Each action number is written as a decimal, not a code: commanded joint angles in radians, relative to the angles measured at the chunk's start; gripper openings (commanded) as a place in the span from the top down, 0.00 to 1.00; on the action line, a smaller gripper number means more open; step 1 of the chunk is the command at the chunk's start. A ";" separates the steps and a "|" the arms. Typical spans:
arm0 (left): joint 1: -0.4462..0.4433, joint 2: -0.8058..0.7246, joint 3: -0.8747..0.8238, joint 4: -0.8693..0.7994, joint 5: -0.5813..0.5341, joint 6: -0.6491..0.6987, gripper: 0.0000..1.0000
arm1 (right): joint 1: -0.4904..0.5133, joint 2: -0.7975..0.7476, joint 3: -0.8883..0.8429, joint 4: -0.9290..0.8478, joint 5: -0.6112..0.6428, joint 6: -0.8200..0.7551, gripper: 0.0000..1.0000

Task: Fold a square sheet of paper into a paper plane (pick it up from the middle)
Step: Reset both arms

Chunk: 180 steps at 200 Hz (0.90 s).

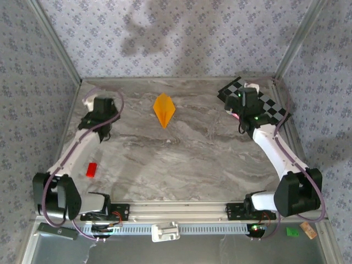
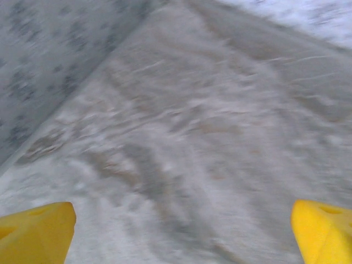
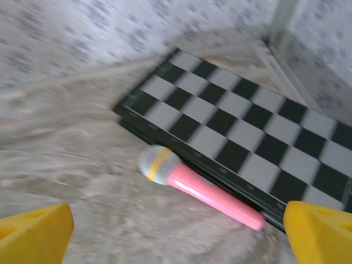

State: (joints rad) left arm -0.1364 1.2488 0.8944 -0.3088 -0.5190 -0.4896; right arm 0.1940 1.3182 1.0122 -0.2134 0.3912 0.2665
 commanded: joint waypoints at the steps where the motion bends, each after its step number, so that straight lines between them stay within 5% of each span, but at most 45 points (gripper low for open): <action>1: 0.079 -0.108 -0.185 0.267 -0.008 0.061 0.00 | -0.038 -0.006 -0.131 0.155 0.116 -0.027 0.00; 52: 0.138 -0.172 -0.423 0.543 0.046 0.284 0.00 | -0.106 0.040 -0.397 0.501 0.055 -0.118 0.00; 85: 0.168 -0.132 -0.555 0.832 0.173 0.331 0.00 | -0.107 0.054 -0.470 0.651 -0.020 -0.240 0.00; 180: 0.193 0.138 -0.609 1.223 0.562 0.441 0.00 | -0.210 0.178 -0.685 1.129 -0.310 -0.291 0.00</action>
State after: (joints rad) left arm 0.0525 1.3247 0.2848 0.7574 -0.0864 -0.0998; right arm 0.0006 1.4460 0.3511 0.7410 0.1703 -0.0048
